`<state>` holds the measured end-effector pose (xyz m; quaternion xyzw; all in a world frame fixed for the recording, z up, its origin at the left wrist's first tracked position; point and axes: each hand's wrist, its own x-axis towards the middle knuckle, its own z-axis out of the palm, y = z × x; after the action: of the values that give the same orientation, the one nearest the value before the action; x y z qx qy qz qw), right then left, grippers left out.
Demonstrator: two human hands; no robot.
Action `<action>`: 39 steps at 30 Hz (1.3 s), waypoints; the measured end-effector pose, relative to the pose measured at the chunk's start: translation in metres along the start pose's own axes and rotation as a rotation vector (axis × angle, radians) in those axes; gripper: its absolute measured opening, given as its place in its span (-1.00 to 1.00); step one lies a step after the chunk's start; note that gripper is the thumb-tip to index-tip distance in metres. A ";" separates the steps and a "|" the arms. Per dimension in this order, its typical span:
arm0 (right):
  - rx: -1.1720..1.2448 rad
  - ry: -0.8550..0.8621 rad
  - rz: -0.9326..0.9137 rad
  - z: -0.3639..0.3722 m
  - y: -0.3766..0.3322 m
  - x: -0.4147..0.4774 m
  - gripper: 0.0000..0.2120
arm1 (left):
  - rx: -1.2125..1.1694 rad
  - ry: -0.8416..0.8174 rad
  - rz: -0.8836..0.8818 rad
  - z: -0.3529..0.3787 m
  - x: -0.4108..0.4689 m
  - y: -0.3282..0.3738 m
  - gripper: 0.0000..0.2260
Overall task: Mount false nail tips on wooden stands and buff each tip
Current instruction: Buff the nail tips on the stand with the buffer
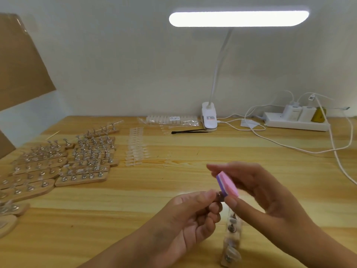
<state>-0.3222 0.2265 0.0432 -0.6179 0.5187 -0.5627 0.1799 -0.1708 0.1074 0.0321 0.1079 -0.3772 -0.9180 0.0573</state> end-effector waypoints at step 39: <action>0.132 -0.002 -0.054 0.027 -0.005 -0.015 -0.74 | 0.341 -0.253 -0.069 -0.020 0.004 0.009 -0.73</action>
<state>-0.2930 0.2317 0.0312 -0.6192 0.4635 -0.5996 0.2056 -0.1696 0.0867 0.0238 0.0127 -0.5271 -0.8487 -0.0409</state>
